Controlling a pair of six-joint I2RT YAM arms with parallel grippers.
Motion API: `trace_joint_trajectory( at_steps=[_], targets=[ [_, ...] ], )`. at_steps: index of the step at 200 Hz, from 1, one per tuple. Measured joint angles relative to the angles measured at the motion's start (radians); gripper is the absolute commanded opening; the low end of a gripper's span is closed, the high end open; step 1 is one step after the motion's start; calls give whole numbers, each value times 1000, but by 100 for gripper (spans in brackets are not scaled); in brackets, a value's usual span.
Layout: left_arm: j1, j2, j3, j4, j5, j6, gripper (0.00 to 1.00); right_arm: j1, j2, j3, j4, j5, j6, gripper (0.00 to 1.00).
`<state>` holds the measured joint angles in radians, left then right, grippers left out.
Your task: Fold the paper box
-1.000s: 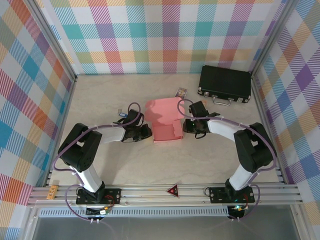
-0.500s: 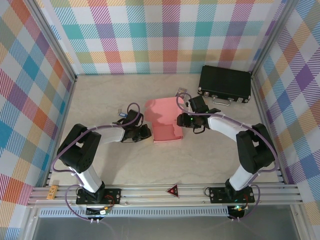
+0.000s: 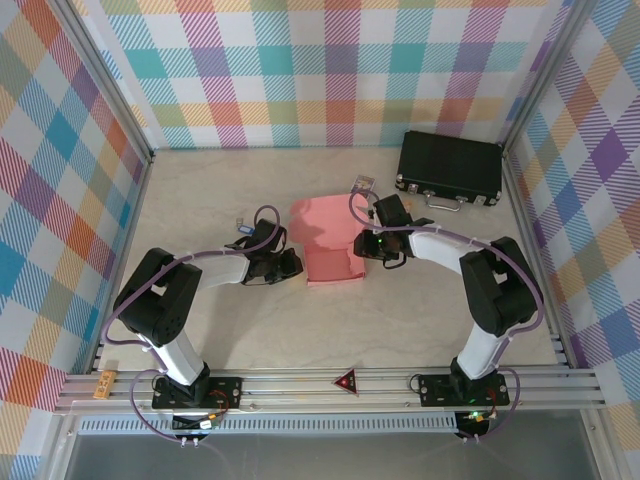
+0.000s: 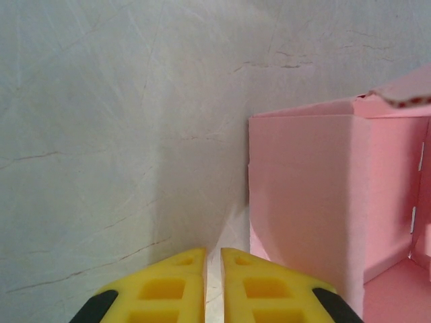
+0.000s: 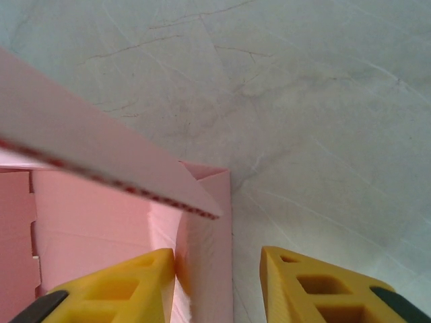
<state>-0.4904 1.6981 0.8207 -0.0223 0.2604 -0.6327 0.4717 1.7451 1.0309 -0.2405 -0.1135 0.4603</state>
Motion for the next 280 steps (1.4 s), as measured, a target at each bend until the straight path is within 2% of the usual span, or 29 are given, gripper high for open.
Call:
trace_joint_trajectory(
  at_steps=[30, 68, 125, 208, 280],
  targets=[
    [0, 0, 0, 0, 1, 0, 13, 10, 10, 1, -3, 11, -1, 39],
    [0, 0, -1, 7, 4, -3, 13, 31, 16, 19, -23, 45, -5, 34],
    [0, 0, -13, 24, 9, -5, 13, 67, 54, 82, -76, 125, -20, 35],
    [0, 1, -14, 27, 11, -8, 13, 105, 87, 138, -137, 224, -47, 21],
    [0, 8, -14, 34, 11, -14, 13, 130, 113, 170, -163, 290, -58, 20]
  ],
)
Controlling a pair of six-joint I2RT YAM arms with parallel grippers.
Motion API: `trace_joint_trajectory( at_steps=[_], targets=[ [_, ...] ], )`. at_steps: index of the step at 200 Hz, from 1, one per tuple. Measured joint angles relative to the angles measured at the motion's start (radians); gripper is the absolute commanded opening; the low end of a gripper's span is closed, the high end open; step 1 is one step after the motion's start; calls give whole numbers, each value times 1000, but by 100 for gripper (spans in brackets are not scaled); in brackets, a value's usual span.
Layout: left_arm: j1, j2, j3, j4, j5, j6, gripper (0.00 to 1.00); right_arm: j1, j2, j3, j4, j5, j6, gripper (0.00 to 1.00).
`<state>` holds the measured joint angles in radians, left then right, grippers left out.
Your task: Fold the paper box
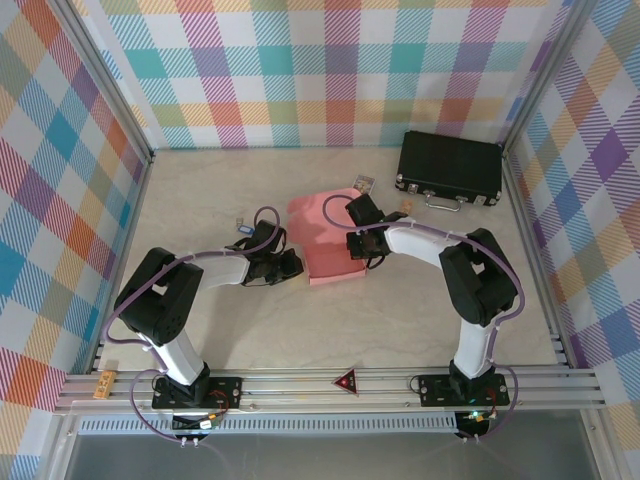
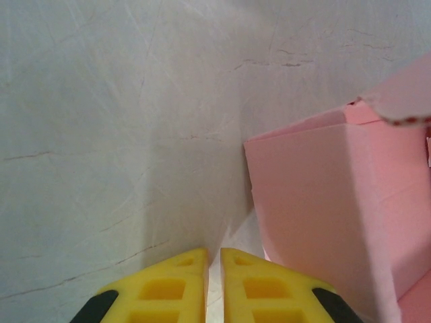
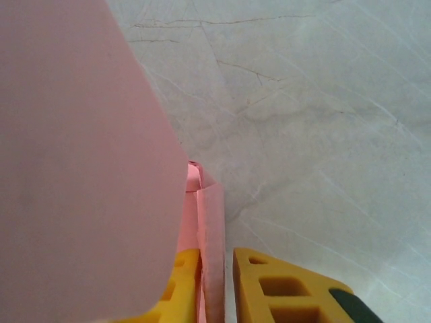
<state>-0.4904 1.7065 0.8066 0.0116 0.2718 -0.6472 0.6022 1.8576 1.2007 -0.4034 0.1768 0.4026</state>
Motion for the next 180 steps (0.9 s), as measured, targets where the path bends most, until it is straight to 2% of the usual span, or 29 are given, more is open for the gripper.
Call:
trace_joint_trajectory(
  at_steps=[81, 119, 135, 180],
  targets=[
    [0, 5, 0, 10, 0, -16, 13, 54, 0, -2, -24, 112, 26, 23],
    [0, 5, 5, 1, -1, -15, 14, 56, -27, -31, -35, 123, 56, 26],
    [0, 5, 11, -8, -4, -14, 14, 56, -42, -45, -41, 124, 68, 31],
    [-2, 19, 50, -11, -24, -8, 15, 56, -84, -81, -48, 127, 107, 31]
  ],
)
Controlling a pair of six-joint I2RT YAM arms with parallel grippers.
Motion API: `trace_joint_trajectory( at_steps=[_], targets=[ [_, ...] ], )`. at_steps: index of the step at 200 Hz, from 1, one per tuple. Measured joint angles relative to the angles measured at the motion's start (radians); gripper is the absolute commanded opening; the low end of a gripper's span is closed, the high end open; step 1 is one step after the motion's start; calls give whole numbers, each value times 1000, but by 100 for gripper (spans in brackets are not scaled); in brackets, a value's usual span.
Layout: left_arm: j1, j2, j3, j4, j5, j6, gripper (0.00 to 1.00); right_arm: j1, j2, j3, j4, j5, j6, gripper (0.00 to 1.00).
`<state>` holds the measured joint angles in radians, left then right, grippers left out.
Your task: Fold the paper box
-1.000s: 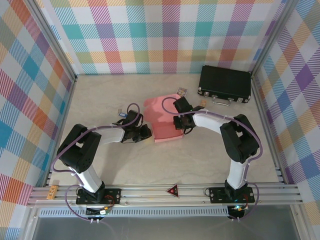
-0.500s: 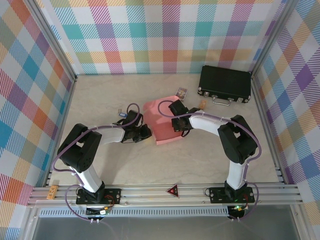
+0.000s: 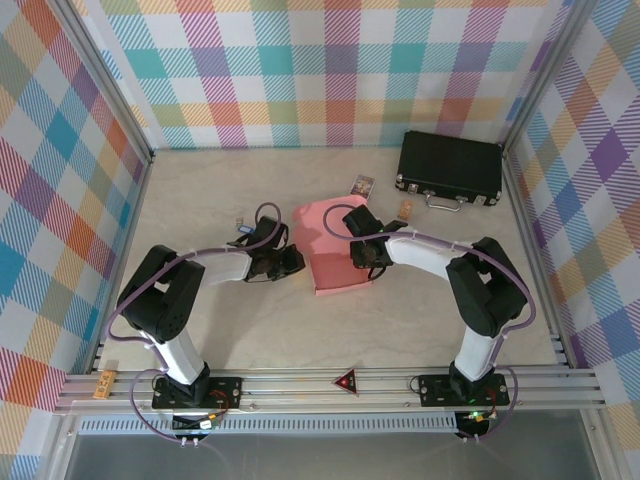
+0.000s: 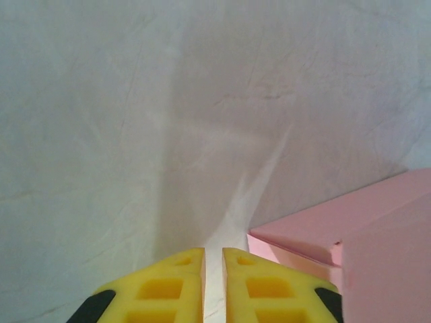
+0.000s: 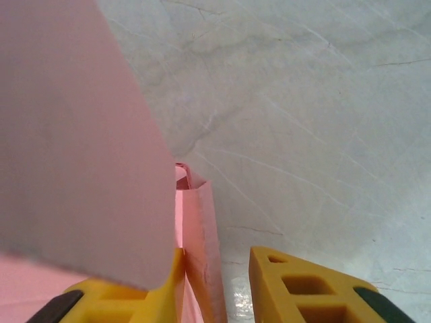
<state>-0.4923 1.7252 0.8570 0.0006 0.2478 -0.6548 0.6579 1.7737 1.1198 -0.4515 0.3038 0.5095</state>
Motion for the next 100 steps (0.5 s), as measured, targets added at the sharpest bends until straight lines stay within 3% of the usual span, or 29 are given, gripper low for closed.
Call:
trace_joint_trajectory(
  at_steps=[50, 100],
  targets=[
    [-3, -52, 9, -52, -82, 31, 25, 0, 0, -17, 3, 11, 34, 29],
    [-3, -285, -72, -85, -198, 101, 45, 1, -19, -46, 18, 19, 63, 28]
  ],
)
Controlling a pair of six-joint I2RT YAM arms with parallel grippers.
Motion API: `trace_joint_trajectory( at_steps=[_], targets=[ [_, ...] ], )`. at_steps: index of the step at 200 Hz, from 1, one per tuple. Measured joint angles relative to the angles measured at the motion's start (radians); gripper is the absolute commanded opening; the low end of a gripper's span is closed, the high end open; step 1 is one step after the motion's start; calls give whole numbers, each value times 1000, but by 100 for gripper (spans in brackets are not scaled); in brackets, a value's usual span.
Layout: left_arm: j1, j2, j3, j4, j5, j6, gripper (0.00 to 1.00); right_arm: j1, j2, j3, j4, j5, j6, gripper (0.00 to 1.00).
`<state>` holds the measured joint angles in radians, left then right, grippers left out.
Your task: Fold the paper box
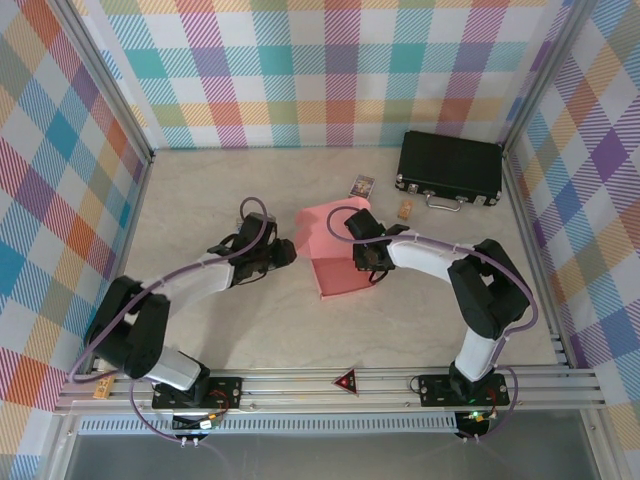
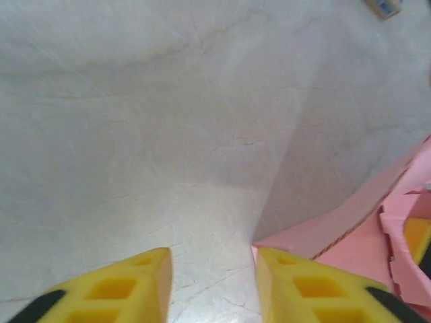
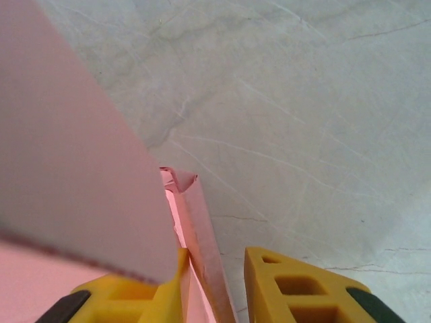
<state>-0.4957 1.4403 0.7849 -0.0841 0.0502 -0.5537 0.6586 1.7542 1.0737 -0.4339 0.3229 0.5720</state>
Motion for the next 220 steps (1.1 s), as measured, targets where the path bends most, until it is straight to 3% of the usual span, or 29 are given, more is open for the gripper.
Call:
trace_joint_trajectory(
  at_steps=[26, 106, 170, 220],
  targets=[
    [0, -78, -31, 9, -25, 56, 56, 0, -2, -4, 5, 3, 2, 28],
    [0, -100, -42, 97, 32, 188, 61, 0, -2, -6, 7, 3, 16, 28],
    [1, 36, 0, 153, 137, 238, 41, 0, -2, -6, 7, 3, 16, 28],
    [3, 74, 52, 175, 190, 288, 7, 1, -11, -14, 6, 1, 17, 28]
  ],
)
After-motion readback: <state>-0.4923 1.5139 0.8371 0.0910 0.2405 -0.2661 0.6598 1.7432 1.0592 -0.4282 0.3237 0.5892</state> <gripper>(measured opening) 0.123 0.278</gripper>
